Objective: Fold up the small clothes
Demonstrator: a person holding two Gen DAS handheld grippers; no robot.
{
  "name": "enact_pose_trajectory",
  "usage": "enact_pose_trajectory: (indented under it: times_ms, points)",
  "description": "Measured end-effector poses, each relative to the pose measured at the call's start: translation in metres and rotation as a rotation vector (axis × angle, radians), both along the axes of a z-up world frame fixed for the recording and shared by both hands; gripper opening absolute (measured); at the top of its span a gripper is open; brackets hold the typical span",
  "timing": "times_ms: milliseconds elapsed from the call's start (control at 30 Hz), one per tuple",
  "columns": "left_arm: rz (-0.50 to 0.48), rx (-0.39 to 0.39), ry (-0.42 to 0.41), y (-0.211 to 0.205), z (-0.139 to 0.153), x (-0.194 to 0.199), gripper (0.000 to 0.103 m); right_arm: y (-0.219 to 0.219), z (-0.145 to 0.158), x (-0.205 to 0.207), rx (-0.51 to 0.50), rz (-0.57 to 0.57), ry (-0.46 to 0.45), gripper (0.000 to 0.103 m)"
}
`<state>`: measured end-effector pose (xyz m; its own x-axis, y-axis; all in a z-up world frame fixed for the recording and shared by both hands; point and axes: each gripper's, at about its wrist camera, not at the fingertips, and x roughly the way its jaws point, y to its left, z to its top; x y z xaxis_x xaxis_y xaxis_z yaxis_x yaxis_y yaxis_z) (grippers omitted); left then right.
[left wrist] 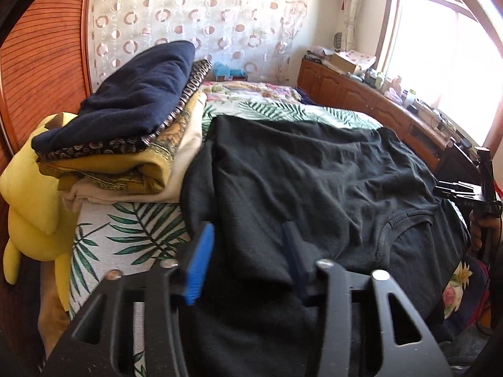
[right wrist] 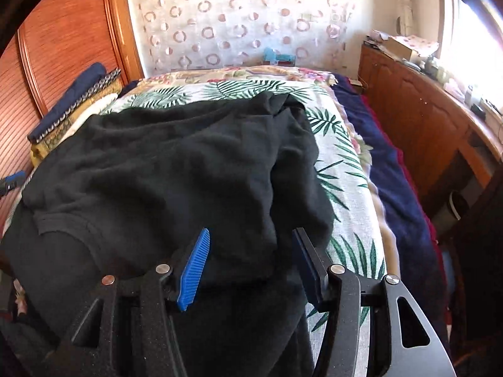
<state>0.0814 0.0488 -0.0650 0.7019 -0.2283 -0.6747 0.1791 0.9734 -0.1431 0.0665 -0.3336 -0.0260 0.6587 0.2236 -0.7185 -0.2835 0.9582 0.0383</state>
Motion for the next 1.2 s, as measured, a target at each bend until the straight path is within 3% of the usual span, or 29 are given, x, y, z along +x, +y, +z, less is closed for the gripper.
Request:
enact_pose_trajectory:
  times_ms: [233,367,467,500,567,633,800,1100,1200]
  points:
    - [0.002,0.022,0.056,-0.004,-0.012,0.010,0.040,0.001,-0.003,0.006,-0.056,0.015,0.015,0.052]
    - [-0.001,0.030,0.082,-0.004,-0.018,0.014,0.040,0.012,-0.004,0.008,-0.062,0.044,0.009,0.024]
    - [0.002,0.031,0.093,-0.003,-0.022,0.015,0.040,0.018,-0.008,0.001,-0.069,0.073,-0.015,0.010]
    - [0.003,0.031,0.095,-0.003,-0.023,0.015,0.040,0.018,-0.006,-0.002,-0.067,0.071,-0.033,0.009]
    - [0.000,0.028,0.097,-0.002,-0.025,0.014,0.030,0.016,-0.003,-0.011,-0.052,0.070,-0.071,0.008]
    - [-0.005,0.029,0.091,-0.003,-0.024,0.014,0.010,0.012,0.003,-0.016,-0.034,0.057,-0.106,0.008]
    - [-0.007,0.036,0.017,-0.006,-0.007,0.003,0.007,0.008,0.010,-0.030,-0.008,0.042,-0.156,0.007]
    - [-0.001,-0.038,-0.102,-0.001,0.038,-0.020,0.006,0.011,0.027,-0.050,0.027,0.056,-0.245,0.007]
    - [-0.007,-0.043,-0.127,-0.001,0.049,-0.027,0.006,0.005,0.036,-0.060,0.089,0.085,-0.241,0.007]
